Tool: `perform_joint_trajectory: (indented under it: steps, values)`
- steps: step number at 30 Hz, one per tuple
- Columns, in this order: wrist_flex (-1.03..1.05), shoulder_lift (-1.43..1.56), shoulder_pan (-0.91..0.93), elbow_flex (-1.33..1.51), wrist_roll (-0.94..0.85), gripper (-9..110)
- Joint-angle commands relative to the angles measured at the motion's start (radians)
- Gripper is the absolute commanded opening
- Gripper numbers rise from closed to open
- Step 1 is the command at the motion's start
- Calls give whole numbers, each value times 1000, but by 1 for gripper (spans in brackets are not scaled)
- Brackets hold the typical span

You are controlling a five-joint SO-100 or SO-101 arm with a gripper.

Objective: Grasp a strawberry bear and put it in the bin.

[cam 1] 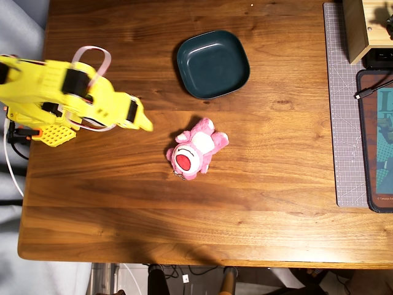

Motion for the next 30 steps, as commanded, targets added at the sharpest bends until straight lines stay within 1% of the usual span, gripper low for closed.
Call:
perform_joint_trajectory:
  steps: [1,5,10,16,19,25,30]
  values:
    - [37,-137,-2,-184,8,23]
    - [127,-314,-17,-390,18,23]
    - [212,-445,-81,-574,25,31]
    - [222,-537,-117,-673,25,40]
    - [229,-565,-77,-683,44,42]
    - [235,-597,43,-680,104,42]
    - [235,-600,149,-620,169,42]
